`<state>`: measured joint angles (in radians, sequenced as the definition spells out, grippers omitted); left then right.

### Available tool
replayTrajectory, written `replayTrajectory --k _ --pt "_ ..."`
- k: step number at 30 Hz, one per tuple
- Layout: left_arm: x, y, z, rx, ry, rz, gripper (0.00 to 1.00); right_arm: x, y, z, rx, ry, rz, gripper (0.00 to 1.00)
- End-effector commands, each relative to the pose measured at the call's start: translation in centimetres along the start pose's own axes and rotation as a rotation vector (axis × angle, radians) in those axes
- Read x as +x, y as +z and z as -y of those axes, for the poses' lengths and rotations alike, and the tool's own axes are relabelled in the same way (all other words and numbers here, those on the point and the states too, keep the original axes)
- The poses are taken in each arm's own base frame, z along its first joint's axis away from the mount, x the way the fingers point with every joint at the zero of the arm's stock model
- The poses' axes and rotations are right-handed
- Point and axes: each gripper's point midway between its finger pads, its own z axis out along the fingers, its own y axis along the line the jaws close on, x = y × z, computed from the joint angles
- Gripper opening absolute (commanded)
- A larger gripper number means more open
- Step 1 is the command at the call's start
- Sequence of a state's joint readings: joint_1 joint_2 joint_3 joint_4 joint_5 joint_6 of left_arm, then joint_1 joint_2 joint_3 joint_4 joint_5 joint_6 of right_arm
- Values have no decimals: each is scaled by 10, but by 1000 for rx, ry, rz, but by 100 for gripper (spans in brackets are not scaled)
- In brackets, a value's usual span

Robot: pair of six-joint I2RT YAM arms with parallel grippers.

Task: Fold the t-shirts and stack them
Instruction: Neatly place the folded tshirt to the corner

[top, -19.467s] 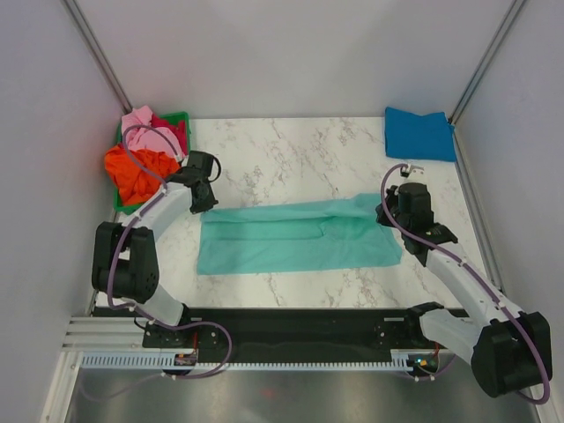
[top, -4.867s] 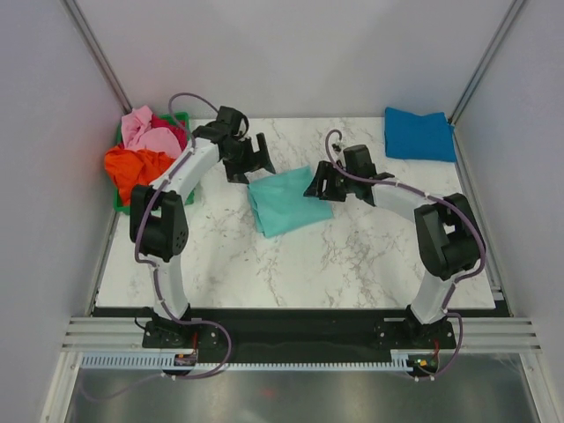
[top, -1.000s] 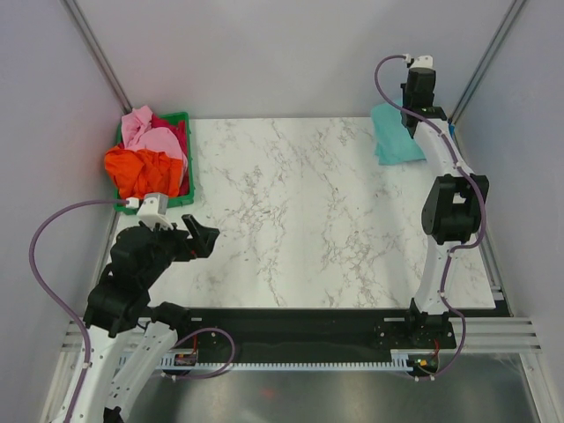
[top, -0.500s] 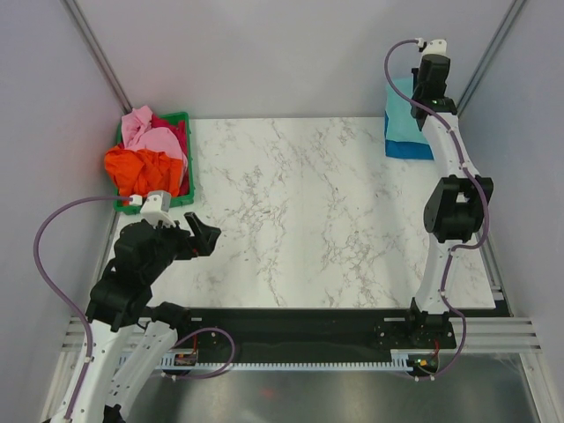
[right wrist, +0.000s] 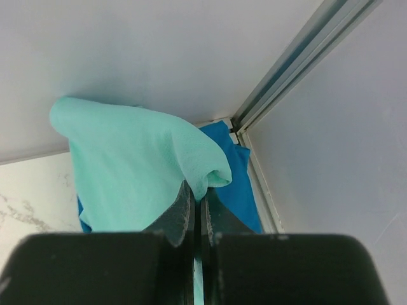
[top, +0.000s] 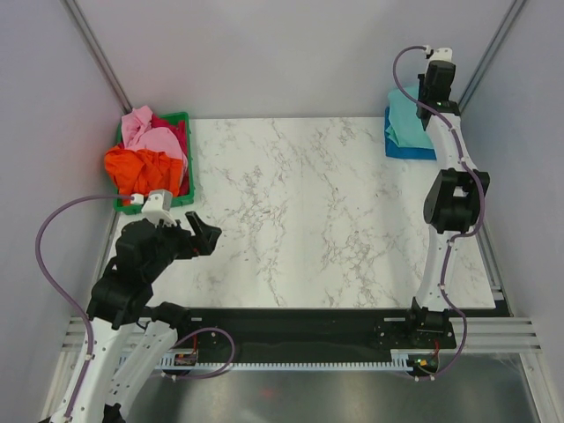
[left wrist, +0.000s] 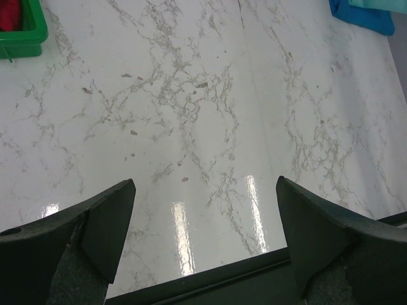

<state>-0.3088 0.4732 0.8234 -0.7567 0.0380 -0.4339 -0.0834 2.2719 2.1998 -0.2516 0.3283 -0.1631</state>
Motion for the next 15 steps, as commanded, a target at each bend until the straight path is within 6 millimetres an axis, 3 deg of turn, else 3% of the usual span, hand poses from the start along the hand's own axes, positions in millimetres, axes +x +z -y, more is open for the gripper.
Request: replayTrajectory --k 1,4,5,7,8,10,11,15 --pt "-2 3 6 26 -28 0 100 -3 27 19 31 58 40 0" --pt "-2 4 7 28 -27 -6 100 15 55 31 59 84 39 0" --pt "-2 5 6 25 -29 -9 100 17 64 43 80 109 57 0" --pt "-1 5 6 23 -27 -11 100 33 83 49 90 156 70 10" --pt "-1 6 6 23 -27 -13 100 33 92 62 107 224 106 32" --pt "-2 5 5 20 -28 -9 100 48 107 69 128 288 123 69" --pt "-1 5 5 21 -28 -10 100 51 114 74 132 313 134 97" --pt "-4 4 3 11 -35 4 100 39 105 85 171 343 173 98"
